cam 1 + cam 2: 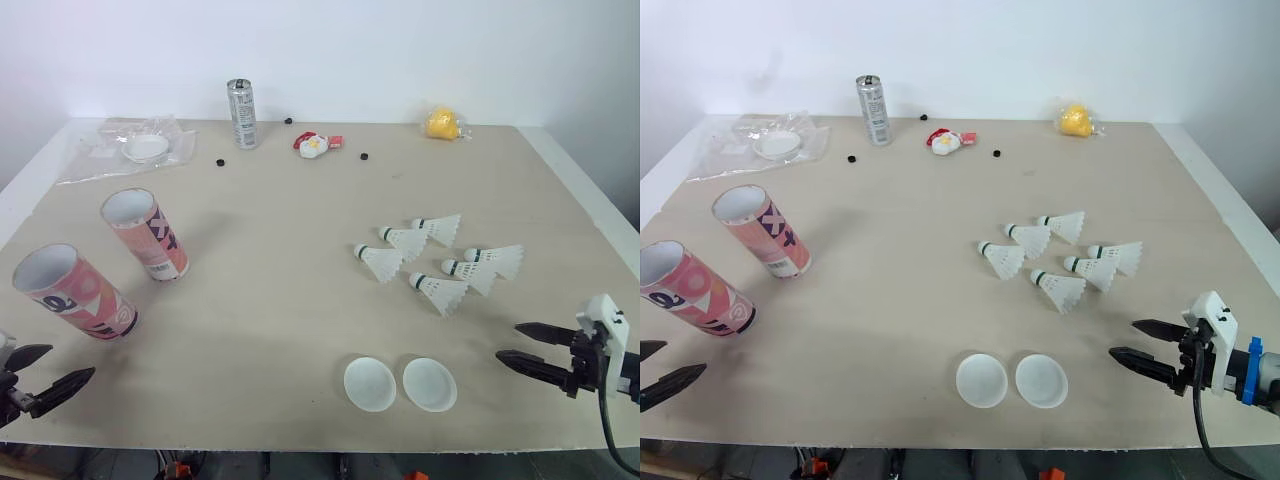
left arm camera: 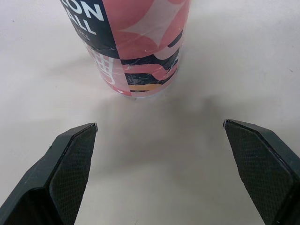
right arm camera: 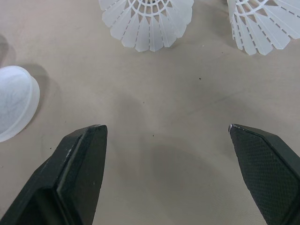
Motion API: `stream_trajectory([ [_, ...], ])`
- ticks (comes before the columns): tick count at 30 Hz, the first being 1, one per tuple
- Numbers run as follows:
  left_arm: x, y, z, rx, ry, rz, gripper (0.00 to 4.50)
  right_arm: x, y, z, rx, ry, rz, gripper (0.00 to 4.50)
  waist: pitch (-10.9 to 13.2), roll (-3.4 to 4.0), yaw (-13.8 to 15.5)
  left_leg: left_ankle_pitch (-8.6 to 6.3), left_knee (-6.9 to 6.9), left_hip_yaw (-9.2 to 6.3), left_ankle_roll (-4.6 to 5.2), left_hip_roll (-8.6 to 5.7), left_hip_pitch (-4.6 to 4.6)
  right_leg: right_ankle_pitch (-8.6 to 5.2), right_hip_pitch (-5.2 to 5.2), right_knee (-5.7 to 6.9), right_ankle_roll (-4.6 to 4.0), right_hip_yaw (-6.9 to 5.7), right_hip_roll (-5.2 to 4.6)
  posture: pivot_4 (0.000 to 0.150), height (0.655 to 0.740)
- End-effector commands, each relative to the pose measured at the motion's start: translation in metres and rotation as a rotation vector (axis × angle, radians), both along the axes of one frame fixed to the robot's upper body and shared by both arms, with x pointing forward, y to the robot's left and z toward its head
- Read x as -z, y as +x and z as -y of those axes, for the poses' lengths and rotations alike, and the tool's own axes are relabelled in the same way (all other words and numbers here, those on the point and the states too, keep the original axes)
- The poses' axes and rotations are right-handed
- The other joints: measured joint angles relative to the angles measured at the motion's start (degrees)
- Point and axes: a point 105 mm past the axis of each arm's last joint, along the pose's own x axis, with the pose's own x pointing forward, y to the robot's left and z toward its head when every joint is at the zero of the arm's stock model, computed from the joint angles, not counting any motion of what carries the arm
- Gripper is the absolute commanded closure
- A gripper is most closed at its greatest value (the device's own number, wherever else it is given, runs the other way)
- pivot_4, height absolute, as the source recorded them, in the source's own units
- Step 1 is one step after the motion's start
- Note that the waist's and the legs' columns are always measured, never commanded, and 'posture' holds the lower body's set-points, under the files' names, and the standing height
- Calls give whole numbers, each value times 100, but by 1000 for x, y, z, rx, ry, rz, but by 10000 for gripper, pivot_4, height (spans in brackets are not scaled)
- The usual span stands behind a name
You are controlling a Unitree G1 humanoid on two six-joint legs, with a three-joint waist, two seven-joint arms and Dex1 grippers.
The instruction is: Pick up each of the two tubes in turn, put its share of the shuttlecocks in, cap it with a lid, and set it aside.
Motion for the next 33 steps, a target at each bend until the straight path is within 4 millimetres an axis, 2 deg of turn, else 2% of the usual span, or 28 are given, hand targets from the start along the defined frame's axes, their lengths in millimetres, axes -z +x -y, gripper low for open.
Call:
stream_trajectory([
  [1,-4,0,-1,-8,-9,-7,0,-7,2,0,-7,-6,31,588,0,0,0,0,0,0,0,0,0,0,0,0,0,0,0,1500,7400],
  [5,-3,0,-6,-36,-5,-18,0,-6,3,2,-6,1,36,588,0,0,-1,0,0,0,0,0,1,0,0,1,1,0,0,1500,7400],
  [26,-7,4,-4,-28,0,15,0,-12,5,-7,-37,9,38,588,0,0,-1,0,0,3,0,0,2,1,1,2,1,3,0,1500,7400],
  [27,-9,5,-5,-33,7,30,0,-15,4,-11,-64,18,43,588,0,0,-1,0,0,3,0,0,2,1,1,2,1,3,0,1500,7400],
  [29,-11,3,-8,-52,8,59,0,-33,4,-31,-154,68,89,588,-1,2,-1,0,0,3,0,0,2,1,0,4,1,3,1,1500,7400],
  [33,-13,5,-7,-112,-58,188,0,-76,12,-99,-384,201,246,588,-2,5,-93,0,0,11,0,7,12,5,1,14,2,14,7,1500,7400],
])
